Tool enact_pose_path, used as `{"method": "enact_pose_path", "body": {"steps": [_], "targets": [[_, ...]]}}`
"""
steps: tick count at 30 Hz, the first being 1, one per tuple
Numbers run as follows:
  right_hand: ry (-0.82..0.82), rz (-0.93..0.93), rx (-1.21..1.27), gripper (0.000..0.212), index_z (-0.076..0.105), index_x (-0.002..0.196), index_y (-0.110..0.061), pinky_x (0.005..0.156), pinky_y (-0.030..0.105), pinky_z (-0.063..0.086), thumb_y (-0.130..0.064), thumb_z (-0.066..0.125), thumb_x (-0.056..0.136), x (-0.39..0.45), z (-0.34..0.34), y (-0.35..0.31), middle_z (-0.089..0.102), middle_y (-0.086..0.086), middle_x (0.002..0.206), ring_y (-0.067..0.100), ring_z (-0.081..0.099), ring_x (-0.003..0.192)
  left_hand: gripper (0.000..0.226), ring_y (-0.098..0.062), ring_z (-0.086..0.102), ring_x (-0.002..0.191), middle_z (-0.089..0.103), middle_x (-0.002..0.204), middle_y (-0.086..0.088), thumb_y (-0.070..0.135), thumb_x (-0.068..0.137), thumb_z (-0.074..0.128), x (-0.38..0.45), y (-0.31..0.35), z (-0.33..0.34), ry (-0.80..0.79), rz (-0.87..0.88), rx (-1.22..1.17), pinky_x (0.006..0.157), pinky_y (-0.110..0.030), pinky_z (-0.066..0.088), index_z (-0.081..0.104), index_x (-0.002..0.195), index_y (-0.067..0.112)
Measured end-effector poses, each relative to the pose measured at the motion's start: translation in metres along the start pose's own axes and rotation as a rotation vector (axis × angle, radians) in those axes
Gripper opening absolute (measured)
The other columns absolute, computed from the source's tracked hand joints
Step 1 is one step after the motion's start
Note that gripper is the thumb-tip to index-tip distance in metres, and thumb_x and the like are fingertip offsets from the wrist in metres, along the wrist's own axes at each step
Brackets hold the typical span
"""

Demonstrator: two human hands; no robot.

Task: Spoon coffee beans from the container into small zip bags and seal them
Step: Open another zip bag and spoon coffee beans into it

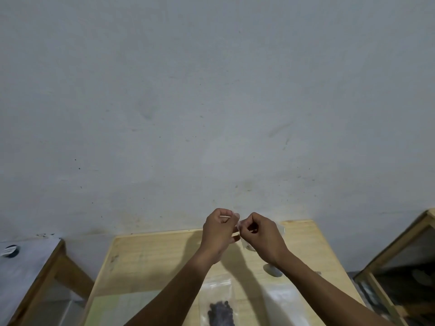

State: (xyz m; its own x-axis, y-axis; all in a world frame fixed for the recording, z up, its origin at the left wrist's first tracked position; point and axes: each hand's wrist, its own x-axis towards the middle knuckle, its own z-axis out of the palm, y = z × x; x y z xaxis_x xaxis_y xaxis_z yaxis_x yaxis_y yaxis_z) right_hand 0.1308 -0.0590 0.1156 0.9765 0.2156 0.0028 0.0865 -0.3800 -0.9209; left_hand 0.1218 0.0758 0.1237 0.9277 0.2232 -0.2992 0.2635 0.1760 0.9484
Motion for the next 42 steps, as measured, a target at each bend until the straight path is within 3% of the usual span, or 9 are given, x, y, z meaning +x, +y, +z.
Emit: {"method": "enact_pose_path", "body": {"steps": [4, 8, 10, 14, 19, 26, 31, 34, 42], "targets": [[0.111, -0.009, -0.002, 0.019, 0.055, 0.078, -0.010, 0.058, 0.020, 0.042, -0.020, 0.064, 0.092, -0.003, 0.003, 0.004, 0.061, -0.008, 0.064, 0.002, 0.051, 0.057, 0.009, -0.024, 0.072, 0.088, 0.072, 0.084, -0.010, 0.017, 0.090, 0.069, 0.002, -0.004, -0.001, 0.033, 0.114, 0.142, 0.077, -0.044, 0.062, 0.064, 0.098, 0.018], [0.128, -0.004, -0.004, 0.018, 0.054, 0.079, -0.011, 0.063, 0.033, 0.046, -0.021, 0.063, 0.091, -0.003, 0.004, 0.005, 0.064, 0.006, 0.070, 0.010, 0.053, 0.061, 0.009, -0.024, 0.072, 0.082, 0.070, 0.079, -0.009, 0.015, 0.089, 0.067, 0.004, -0.009, -0.002, 0.065, 0.140, 0.232, 0.076, -0.045, 0.062, 0.066, 0.096, 0.021], [0.101, 0.009, 0.018, 0.007, 0.058, 0.088, -0.016, 0.068, 0.033, 0.050, -0.019, 0.064, 0.090, -0.002, 0.005, 0.006, 0.067, 0.004, 0.075, 0.012, 0.060, 0.066, 0.012, -0.024, 0.072, 0.081, 0.068, 0.075, -0.009, 0.011, 0.089, 0.066, 0.004, -0.010, -0.001, 0.085, 0.132, 0.221, 0.074, -0.044, 0.062, 0.067, 0.096, 0.020], [0.014, 0.043, -0.009, 0.020, 0.064, 0.109, -0.023, 0.074, 0.030, 0.057, -0.025, 0.066, 0.090, 0.000, 0.012, 0.014, 0.073, -0.003, 0.084, 0.008, 0.070, 0.077, 0.016, -0.023, 0.071, 0.075, 0.061, 0.066, -0.006, 0.002, 0.089, 0.064, 0.003, -0.007, 0.000, 0.103, 0.110, 0.162, 0.069, -0.039, 0.063, 0.068, 0.096, 0.016], [0.082, 0.062, -0.094, 0.014, 0.070, 0.076, -0.012, 0.063, 0.030, 0.052, -0.014, 0.062, 0.087, 0.001, 0.014, 0.015, 0.071, -0.002, 0.068, 0.006, 0.063, 0.061, 0.018, -0.020, 0.068, 0.067, 0.055, 0.062, -0.006, 0.000, 0.089, 0.062, 0.003, -0.013, -0.004, 0.117, 0.134, 0.212, 0.066, -0.035, 0.063, 0.069, 0.095, 0.016], [0.171, 0.074, -0.086, 0.015, 0.058, 0.072, -0.013, 0.058, 0.018, 0.045, -0.009, 0.059, 0.087, 0.003, 0.021, 0.016, 0.068, -0.005, 0.068, -0.001, 0.061, 0.059, 0.022, -0.016, 0.072, 0.065, 0.057, 0.058, 0.004, 0.001, 0.087, 0.060, 0.003, -0.018, -0.002, 0.163, 0.206, 0.337, 0.074, -0.042, 0.061, 0.060, 0.088, 0.023], [0.071, -0.003, -0.143, 0.012, 0.058, 0.079, -0.015, 0.052, 0.013, 0.039, -0.015, 0.059, 0.092, 0.012, 0.017, 0.014, 0.061, -0.006, 0.063, 0.004, 0.050, 0.053, 0.014, -0.018, 0.074, 0.073, 0.067, 0.068, -0.004, 0.000, 0.087, 0.059, 0.008, -0.012, -0.008, 0.139, 0.124, 0.203, 0.079, -0.039, 0.062, 0.061, 0.096, 0.011], [0.025, -0.061, -0.168, 0.006, 0.066, 0.089, -0.022, 0.059, 0.014, 0.042, -0.021, 0.062, 0.094, 0.014, 0.017, 0.014, 0.066, -0.007, 0.068, 0.004, 0.057, 0.060, 0.014, -0.029, 0.074, 0.082, 0.062, 0.075, -0.008, -0.003, 0.087, 0.058, 0.011, -0.010, -0.010, 0.103, 0.062, 0.083, 0.079, -0.040, 0.062, 0.062, 0.098, 0.005], [0.031, -0.052, -0.210, 0.021, 0.071, 0.076, -0.012, 0.056, 0.014, 0.038, -0.014, 0.059, 0.092, 0.016, 0.021, 0.025, 0.065, -0.009, 0.064, 0.002, 0.055, 0.058, 0.012, -0.030, 0.072, 0.088, 0.064, 0.100, -0.020, 0.006, 0.092, 0.062, 0.011, -0.026, -0.007, 0.069, 0.013, 0.097, 0.073, -0.037, 0.062, 0.057, 0.099, 0.014]]}}
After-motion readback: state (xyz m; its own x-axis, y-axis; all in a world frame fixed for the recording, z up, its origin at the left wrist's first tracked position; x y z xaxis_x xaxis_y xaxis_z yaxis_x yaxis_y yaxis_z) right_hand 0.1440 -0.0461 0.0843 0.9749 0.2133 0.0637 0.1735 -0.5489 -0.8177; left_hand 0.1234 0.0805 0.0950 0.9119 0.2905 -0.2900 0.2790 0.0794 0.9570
